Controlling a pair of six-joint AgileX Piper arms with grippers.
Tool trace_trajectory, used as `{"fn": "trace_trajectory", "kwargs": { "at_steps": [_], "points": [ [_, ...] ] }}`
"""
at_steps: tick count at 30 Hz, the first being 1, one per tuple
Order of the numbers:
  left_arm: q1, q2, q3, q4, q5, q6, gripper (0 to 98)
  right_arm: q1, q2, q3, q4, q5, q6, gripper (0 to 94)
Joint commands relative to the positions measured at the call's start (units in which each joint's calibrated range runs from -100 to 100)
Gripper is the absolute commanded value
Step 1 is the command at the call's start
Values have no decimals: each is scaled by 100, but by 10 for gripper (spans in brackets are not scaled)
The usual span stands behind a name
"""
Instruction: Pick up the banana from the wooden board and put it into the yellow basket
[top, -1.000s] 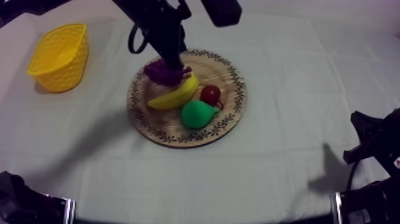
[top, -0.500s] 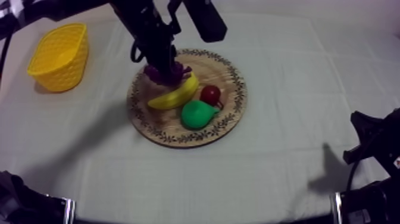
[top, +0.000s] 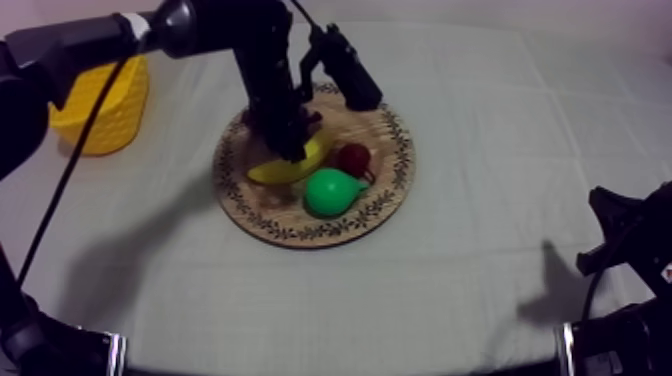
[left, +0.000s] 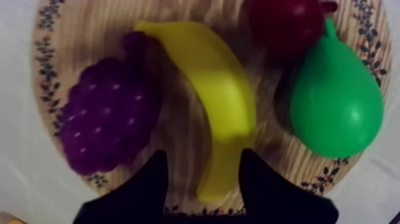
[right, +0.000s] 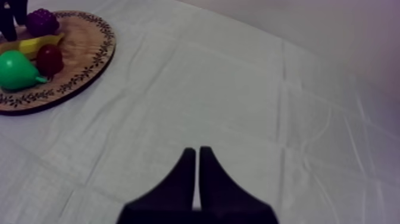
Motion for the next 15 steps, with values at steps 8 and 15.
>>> {"fn": "trace_trajectory", "kwargs": {
  "at_steps": [8, 15],
  "points": [
    [20, 691, -248, 85, 100, 60, 524, 2, -1, 4, 0, 2, -1, 4],
    [5, 871, -535, 192, 139, -2, 459, 2, -1, 4, 0, 2, 2, 4]
  ]
}}
